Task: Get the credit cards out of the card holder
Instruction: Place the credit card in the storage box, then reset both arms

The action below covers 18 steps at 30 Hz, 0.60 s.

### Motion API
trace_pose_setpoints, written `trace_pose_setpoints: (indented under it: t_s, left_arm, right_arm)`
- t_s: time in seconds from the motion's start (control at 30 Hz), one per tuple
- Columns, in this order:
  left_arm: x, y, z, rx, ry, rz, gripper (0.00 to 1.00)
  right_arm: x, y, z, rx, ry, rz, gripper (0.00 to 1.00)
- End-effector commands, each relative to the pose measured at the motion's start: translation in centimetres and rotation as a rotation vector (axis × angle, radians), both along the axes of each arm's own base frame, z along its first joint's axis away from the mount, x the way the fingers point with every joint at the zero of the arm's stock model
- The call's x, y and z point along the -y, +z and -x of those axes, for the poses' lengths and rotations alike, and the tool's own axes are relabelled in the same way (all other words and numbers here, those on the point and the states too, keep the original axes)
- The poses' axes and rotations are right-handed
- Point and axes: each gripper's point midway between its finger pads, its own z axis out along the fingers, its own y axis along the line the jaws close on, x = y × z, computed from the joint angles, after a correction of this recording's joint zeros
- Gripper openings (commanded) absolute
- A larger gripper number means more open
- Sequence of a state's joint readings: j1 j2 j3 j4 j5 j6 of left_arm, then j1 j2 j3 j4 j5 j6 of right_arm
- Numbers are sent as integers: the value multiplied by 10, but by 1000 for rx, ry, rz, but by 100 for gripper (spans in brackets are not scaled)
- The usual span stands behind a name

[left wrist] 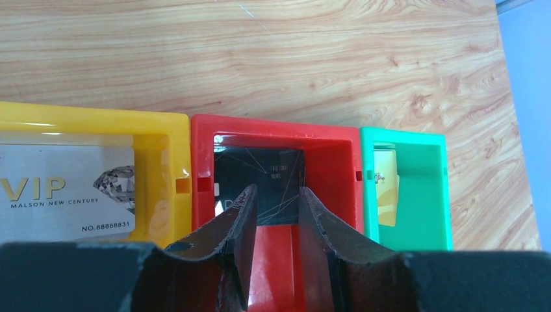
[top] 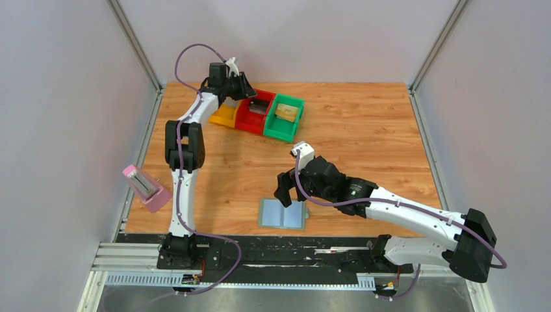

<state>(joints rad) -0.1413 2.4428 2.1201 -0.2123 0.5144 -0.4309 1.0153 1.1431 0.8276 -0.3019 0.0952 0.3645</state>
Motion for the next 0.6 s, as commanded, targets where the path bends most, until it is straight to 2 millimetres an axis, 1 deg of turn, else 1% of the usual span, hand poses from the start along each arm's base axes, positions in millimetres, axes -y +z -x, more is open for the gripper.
trace_pose_setpoints:
  t_s: [0.0, 0.13, 0.17, 0.2, 0.23, 0.27, 0.3, 0.33, 0.37, 0.4, 0.43, 0.47, 0.5, 0.53, 0.57]
  left_arm:
    - [-4, 27, -13, 84, 6, -17, 38]
    - [-4, 34, -10, 80, 0, -15, 38]
    - [-4, 39, -8, 82, -3, -15, 38]
    - [-4, 38, -5, 67, -8, -16, 39]
    - [-4, 45, -2, 71, -10, -17, 39]
    - [-3, 45, 3, 57, -17, -21, 39]
    - [-5, 51, 9, 54, -17, -22, 39]
    - [-5, 63, 15, 57, -20, -21, 39]
    - [-6, 57, 23, 31, -22, -23, 39]
    - [-7, 73, 30, 44, -25, -19, 39]
    - [-7, 66, 39, 15, -27, -20, 39]
    - [-7, 84, 48, 29, -34, -12, 39]
    - [-8, 78, 57, -1, -37, -14, 39]
    - [-9, 93, 68, 3, -44, -11, 39]
    - [-9, 85, 81, -39, -58, -11, 39]
  right_arm:
    - [-4, 25, -6, 43, -6, -57, 100]
    - [2, 20, -9, 35, -57, -54, 100]
    - [5, 18, -11, 27, -78, -57, 100]
    - [7, 18, -12, 22, -105, -61, 100]
    - [11, 16, -15, 13, -140, -63, 100]
    - [15, 14, -17, 5, -172, -62, 100]
    - [18, 13, -17, -9, -201, -63, 100]
    - [21, 11, -18, -25, -227, -65, 100]
    - [25, 8, -18, -43, -255, -60, 100]
    - [28, 6, -17, -63, -288, -63, 100]
    - [32, 5, -17, -74, -314, -60, 100]
    - [36, 3, -18, -83, -345, -57, 100]
    - [41, 1, -18, -95, -381, -52, 100]
    - [47, 0, -19, -103, -421, -49, 100]
    - [52, -1, -19, -109, -449, -40, 100]
